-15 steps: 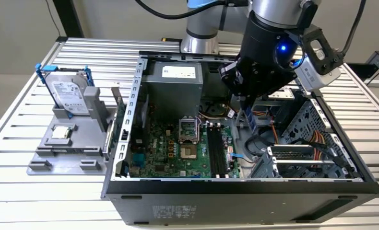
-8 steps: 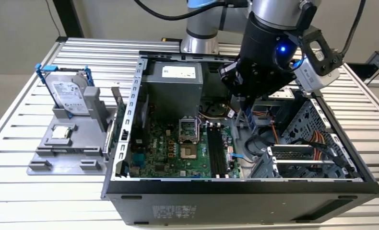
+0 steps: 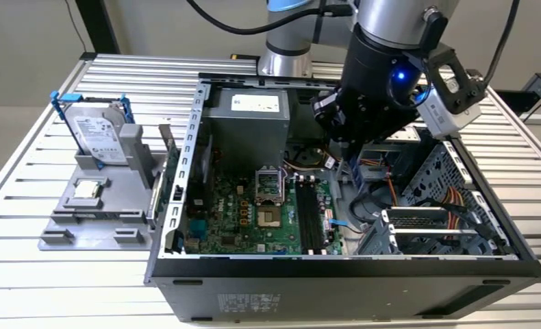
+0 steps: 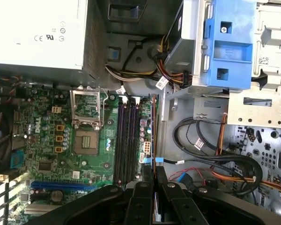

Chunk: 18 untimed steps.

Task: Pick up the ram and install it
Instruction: 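Insert the ram into the slot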

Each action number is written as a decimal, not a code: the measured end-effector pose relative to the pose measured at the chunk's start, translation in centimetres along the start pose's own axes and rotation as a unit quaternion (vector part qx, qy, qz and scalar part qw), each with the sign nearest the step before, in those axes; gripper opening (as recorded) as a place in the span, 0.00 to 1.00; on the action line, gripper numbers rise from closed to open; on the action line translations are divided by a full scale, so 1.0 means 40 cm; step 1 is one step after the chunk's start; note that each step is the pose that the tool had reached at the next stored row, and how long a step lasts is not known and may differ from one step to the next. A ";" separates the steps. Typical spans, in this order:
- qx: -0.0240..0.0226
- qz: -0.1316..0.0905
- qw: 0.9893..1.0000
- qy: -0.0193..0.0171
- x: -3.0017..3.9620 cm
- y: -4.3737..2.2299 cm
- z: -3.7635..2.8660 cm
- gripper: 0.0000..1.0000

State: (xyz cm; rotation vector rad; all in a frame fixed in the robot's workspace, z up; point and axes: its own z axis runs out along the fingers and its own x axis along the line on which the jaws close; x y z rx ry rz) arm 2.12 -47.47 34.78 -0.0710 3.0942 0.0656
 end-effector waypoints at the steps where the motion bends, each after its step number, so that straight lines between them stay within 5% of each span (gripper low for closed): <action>1: 0.000 0.000 1.000 0.000 0.000 0.000 0.002 0.00; 18: 0.000 0.000 1.000 0.000 0.001 -0.001 0.030 0.00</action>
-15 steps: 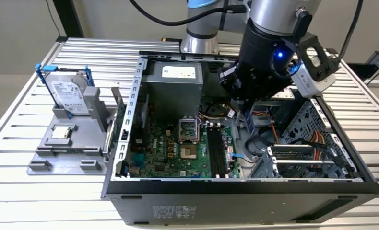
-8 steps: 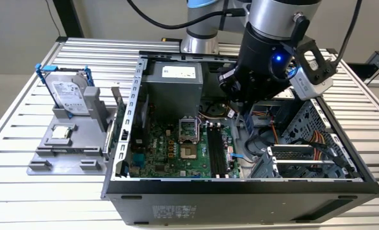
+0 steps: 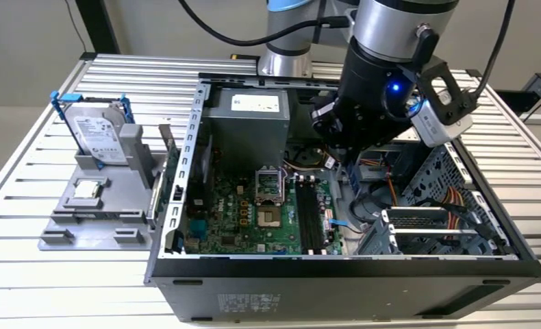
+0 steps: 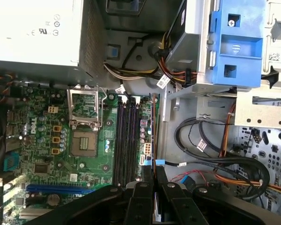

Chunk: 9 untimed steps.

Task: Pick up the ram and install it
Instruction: 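Insert the ram into the slot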

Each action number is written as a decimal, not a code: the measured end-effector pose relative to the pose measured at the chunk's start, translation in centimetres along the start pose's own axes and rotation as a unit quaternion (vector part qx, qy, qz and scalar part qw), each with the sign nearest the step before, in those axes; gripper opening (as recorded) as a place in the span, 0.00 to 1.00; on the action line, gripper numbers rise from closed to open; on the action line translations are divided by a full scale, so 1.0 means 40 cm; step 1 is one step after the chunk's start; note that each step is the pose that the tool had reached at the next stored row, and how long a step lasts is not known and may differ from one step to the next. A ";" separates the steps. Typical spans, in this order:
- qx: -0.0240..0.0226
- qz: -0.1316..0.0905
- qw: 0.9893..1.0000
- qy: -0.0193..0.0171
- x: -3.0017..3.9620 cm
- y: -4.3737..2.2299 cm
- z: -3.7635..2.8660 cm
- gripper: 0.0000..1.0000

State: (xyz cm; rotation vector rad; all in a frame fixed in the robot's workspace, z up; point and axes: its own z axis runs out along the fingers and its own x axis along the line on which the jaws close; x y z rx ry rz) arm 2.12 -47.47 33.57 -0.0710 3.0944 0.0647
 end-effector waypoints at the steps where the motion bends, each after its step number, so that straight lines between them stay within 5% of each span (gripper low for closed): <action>1: 0.000 0.000 1.000 0.000 0.000 0.000 0.000 0.00; 9: 0.000 0.000 1.000 0.000 0.001 0.000 0.011 0.00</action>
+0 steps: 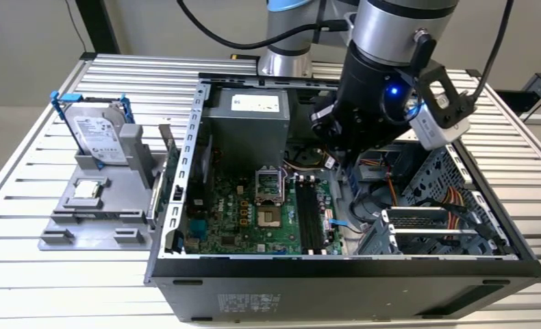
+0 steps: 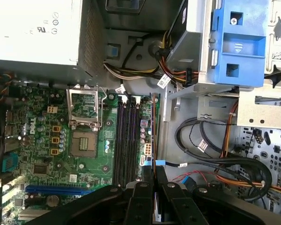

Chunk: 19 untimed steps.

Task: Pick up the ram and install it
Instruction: 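Insert the ram into the slot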

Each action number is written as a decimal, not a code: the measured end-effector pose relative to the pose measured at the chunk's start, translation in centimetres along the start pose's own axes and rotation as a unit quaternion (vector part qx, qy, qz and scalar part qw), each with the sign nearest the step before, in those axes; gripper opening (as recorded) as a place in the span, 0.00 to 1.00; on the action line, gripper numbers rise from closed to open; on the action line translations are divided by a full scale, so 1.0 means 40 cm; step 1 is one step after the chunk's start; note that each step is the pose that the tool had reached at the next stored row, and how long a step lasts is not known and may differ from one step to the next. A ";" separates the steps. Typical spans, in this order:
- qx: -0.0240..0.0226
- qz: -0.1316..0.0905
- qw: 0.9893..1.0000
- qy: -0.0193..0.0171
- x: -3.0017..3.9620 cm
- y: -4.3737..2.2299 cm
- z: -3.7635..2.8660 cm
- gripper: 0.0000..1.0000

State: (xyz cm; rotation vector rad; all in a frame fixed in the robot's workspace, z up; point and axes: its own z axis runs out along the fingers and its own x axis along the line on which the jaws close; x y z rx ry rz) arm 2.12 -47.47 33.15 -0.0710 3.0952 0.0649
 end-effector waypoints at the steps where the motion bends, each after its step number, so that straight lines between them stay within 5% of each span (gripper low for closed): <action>1: 0.000 0.000 1.000 0.000 0.000 0.000 0.002 0.00; 19: 0.000 0.000 1.000 0.000 0.002 -0.002 0.039 0.00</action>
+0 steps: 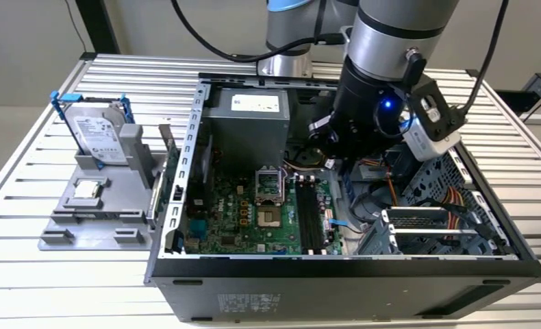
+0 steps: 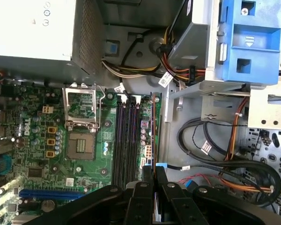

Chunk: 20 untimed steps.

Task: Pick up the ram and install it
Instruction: 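Insert the ram into the slot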

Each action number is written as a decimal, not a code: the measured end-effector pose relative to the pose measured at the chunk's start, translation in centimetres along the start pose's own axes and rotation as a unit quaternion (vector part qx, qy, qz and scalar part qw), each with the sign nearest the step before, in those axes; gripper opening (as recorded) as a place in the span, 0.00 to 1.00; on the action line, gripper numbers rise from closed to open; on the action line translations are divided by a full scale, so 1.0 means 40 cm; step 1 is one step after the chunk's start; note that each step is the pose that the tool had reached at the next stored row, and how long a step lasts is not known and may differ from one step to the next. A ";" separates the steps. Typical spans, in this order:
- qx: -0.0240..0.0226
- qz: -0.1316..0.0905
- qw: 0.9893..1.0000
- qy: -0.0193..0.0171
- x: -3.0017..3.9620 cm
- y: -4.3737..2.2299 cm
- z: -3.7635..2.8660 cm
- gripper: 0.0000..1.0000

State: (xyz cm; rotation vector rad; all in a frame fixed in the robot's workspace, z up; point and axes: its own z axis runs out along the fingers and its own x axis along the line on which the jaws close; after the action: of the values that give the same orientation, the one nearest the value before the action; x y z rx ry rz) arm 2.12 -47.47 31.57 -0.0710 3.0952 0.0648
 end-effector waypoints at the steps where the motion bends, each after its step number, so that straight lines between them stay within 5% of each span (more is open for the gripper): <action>1: 0.000 0.000 1.000 0.000 0.000 0.000 0.002 0.00; 20: 0.000 0.000 1.000 0.000 0.002 -0.002 0.047 0.00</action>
State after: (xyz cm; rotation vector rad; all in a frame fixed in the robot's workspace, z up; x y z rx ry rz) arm 2.12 -47.47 29.70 -0.0710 3.0952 0.0649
